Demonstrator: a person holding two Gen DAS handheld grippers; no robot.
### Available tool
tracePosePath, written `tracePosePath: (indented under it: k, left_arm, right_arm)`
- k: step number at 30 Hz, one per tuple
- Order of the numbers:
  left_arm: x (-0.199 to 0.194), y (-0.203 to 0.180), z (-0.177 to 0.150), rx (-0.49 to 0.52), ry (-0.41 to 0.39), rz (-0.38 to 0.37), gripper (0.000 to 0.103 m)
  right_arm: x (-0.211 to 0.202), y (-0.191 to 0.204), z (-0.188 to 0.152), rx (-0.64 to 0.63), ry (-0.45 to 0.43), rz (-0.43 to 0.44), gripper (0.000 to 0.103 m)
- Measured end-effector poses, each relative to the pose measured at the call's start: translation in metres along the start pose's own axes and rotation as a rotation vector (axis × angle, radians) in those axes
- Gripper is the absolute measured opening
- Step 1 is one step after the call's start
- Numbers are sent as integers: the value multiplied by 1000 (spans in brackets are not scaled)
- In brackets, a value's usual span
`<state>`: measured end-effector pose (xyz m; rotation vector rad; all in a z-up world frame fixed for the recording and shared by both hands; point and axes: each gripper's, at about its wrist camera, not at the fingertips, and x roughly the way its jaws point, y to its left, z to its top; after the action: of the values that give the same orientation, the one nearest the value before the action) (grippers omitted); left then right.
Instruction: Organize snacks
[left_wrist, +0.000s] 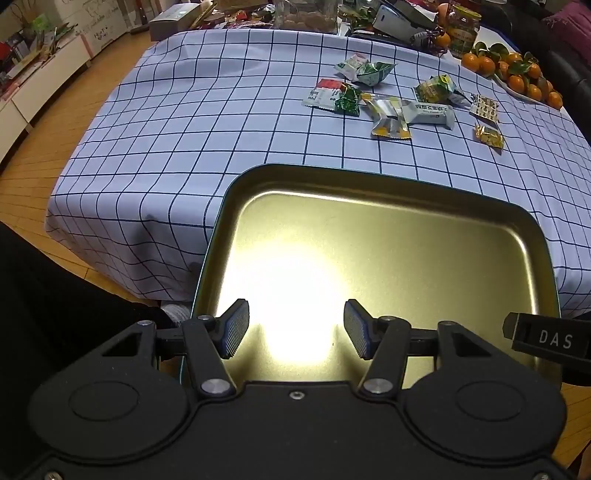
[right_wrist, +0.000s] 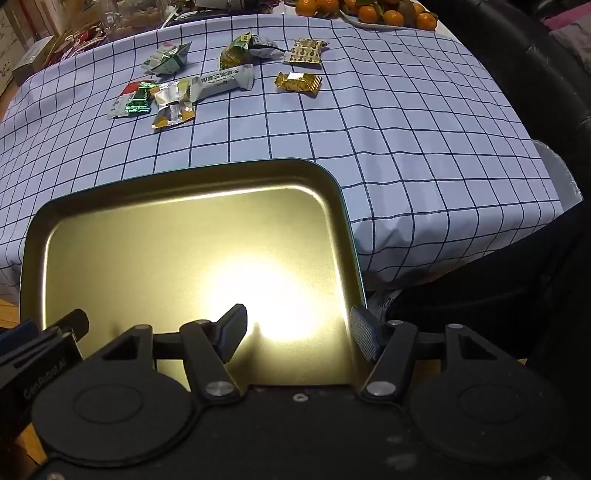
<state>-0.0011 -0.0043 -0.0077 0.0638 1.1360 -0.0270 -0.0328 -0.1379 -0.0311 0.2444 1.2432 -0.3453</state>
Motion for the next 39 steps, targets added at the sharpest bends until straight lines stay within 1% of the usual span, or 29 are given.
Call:
tracePosePath:
  k: [8,27,37,39]
  left_arm:
    - [2,1,-1,-2,7,2,61]
    - [6,2,-1,-10,35,-3,61]
    - [9,5,-1,-30,56,-4,61]
    - [8,5,-1,-29,55,1,61]
  right_arm:
    - [3,2,-1,-12,-15,-6,63]
    - [-1,3,-1,-11,5,4,63]
    - [0,3,-1,-16,7,36,63]
    - [1,3,-1,-11,11,59,63]
